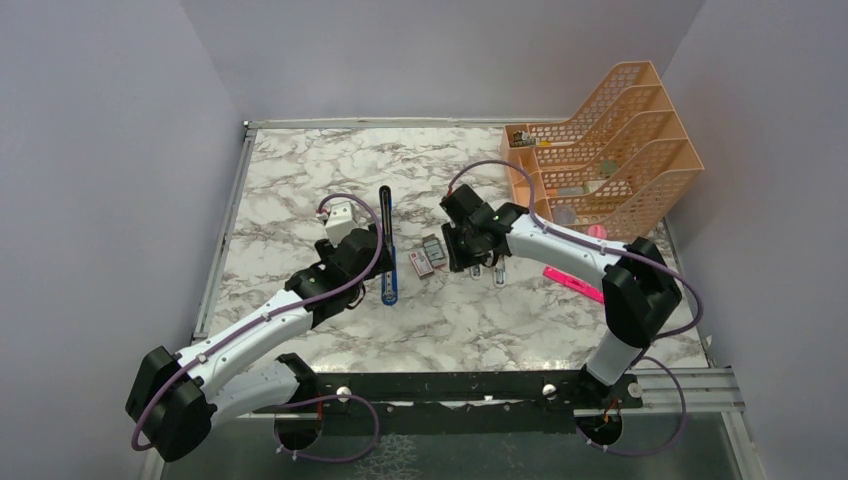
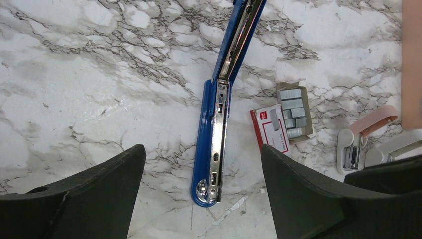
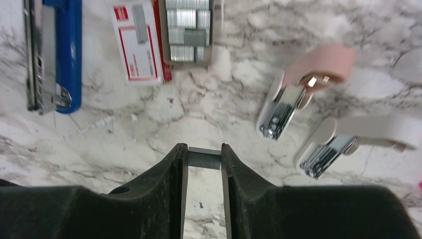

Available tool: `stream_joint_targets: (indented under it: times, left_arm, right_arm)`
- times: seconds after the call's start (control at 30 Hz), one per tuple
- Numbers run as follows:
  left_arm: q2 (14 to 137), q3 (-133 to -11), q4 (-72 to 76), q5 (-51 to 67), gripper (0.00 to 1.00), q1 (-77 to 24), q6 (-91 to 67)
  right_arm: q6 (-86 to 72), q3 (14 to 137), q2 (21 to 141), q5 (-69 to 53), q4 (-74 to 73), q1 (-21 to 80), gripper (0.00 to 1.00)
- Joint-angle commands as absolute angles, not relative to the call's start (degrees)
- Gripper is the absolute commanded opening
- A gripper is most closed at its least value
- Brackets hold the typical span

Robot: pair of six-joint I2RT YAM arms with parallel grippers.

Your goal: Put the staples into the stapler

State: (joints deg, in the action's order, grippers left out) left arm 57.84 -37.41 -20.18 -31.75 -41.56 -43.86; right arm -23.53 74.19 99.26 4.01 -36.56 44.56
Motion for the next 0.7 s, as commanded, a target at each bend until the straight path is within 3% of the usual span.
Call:
stream_joint_targets:
  times: [0.0, 0.43, 0.67]
  left_arm:
    - [57.1, -37.4, -17.9, -31.4, 0.86, -41.0, -43.0]
    - [57.6, -37.7, -18.0, -31.7, 0.86, -40.8, -42.2]
    - [57.4, -37.8, -18.4, -31.6, 0.86, -40.6, -42.1]
  right_arm:
    - [-28.2, 68.3, 96.4, 0.5, -36.3, 47.7, 0.32]
    - [-33.8, 61.5, 97.4, 2.9, -35.0, 53.9, 0.33]
    - [-33.7, 62.5, 99.3, 3.5, -34.7, 53.9, 0.40]
